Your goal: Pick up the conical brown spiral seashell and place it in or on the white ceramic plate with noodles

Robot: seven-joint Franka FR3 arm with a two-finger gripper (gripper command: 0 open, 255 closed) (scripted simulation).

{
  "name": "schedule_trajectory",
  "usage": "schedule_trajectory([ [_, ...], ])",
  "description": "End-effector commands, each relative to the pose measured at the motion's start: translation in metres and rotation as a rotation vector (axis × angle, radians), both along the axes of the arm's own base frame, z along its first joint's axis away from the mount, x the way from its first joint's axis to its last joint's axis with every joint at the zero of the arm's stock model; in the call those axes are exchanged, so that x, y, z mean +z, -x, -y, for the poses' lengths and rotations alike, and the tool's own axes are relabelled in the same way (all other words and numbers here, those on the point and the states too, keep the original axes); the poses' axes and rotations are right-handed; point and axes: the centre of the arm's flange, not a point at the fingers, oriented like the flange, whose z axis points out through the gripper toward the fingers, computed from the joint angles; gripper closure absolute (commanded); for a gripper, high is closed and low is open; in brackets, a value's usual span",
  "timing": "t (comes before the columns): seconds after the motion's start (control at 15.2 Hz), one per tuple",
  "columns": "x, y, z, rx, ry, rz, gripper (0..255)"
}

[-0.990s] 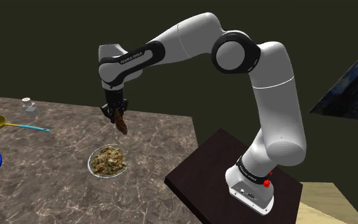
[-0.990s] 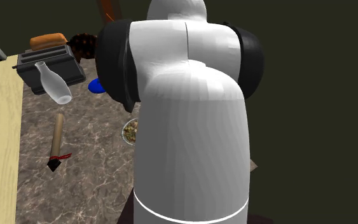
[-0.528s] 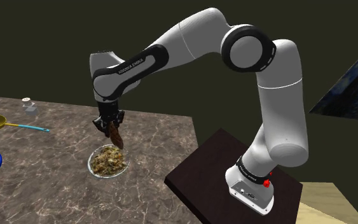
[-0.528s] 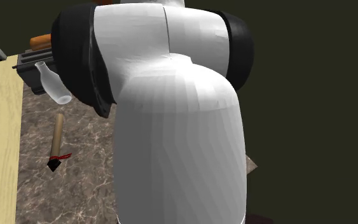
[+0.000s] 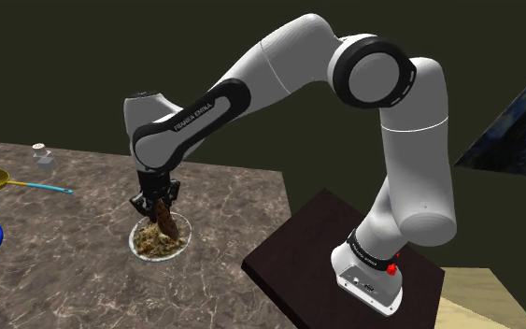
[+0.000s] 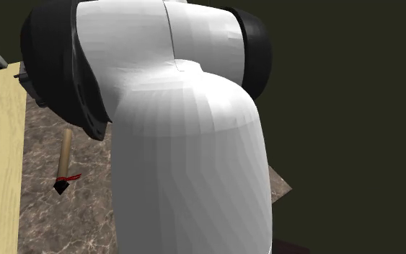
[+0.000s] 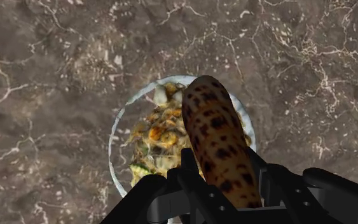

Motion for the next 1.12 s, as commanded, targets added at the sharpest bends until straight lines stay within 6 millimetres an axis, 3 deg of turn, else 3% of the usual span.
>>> schedule_trajectory([
  [0.0,-0.010,0.001,-0.001,-0.001,0.000,0.000,255],
  [0.53,-0.050,0.001,-0.001,-0.001,0.000,0.000,255],
  [0.99,-0.050,0.001,-0.001,-0.001,0.000,0.000,255],
  [1.06,-0.050,0.001,-0.001,-0.001,0.000,0.000,0],
])
